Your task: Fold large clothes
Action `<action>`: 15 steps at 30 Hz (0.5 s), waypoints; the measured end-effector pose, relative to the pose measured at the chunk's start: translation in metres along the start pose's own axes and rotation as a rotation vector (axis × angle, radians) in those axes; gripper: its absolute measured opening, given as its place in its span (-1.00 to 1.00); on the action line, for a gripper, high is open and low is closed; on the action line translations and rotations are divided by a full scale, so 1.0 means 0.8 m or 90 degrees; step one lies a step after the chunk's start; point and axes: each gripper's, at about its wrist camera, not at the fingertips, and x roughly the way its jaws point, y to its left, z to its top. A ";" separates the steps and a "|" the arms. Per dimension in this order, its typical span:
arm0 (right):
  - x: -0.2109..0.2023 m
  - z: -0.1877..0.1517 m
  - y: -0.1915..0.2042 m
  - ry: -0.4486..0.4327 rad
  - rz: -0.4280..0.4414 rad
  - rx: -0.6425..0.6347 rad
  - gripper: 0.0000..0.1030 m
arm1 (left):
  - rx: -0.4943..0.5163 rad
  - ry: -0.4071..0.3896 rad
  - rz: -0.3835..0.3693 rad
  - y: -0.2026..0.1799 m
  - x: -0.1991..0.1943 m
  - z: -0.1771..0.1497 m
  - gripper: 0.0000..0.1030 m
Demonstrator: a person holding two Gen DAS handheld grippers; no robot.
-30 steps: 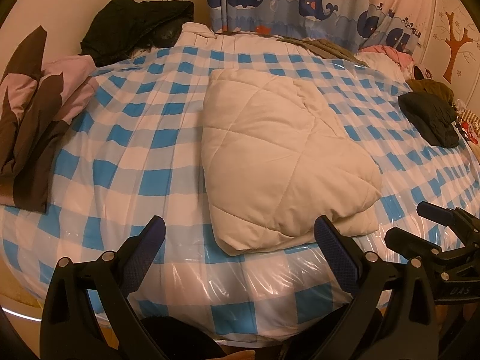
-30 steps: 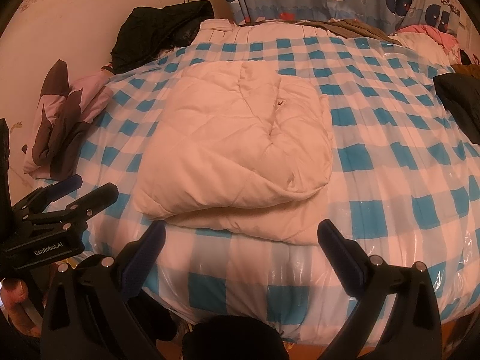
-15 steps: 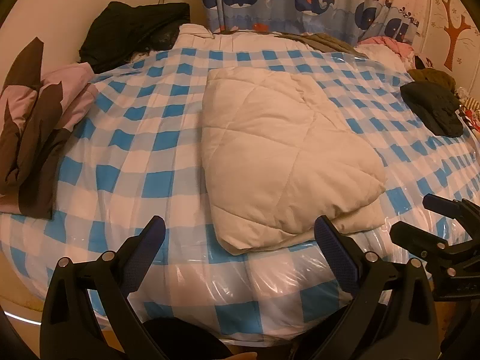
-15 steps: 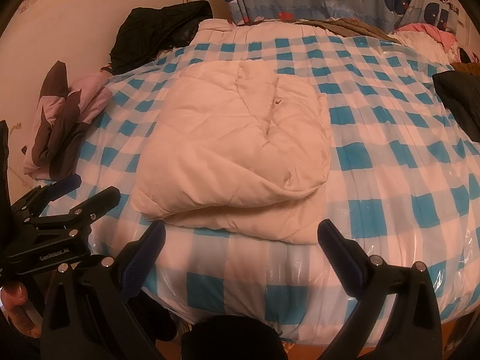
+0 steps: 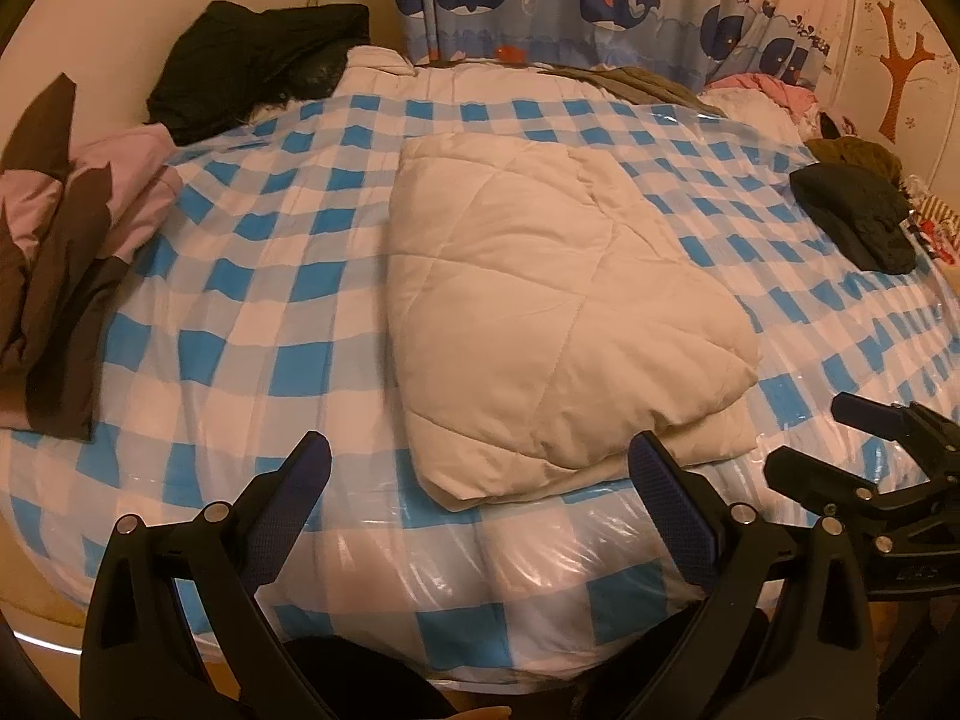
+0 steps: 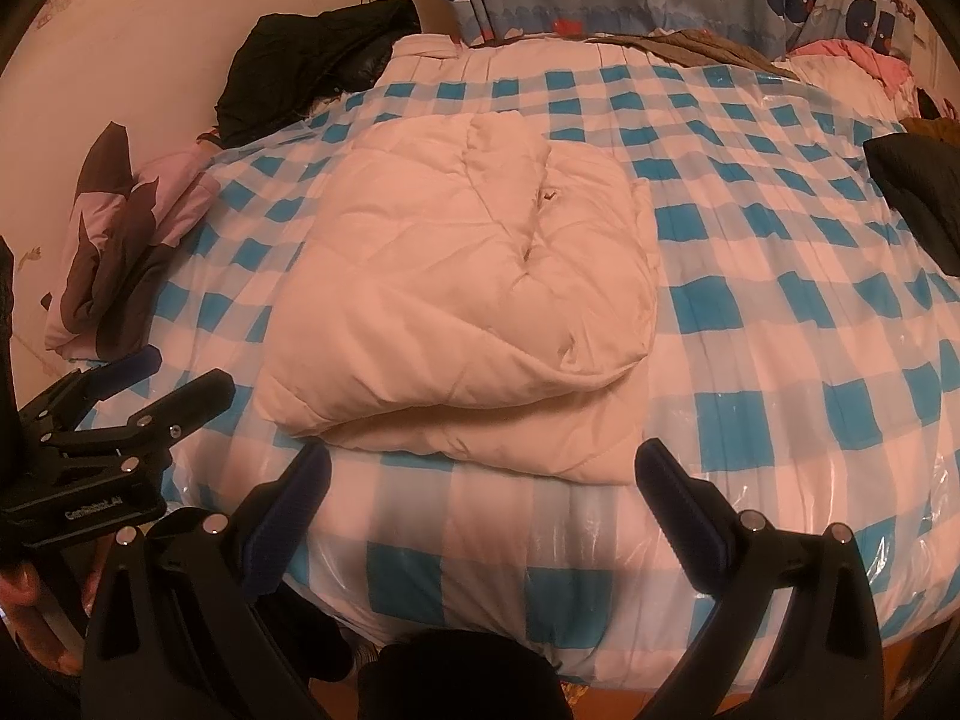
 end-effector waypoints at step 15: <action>0.005 -0.003 -0.010 0.006 0.000 0.011 0.90 | 0.001 0.008 0.014 0.001 0.008 0.003 0.85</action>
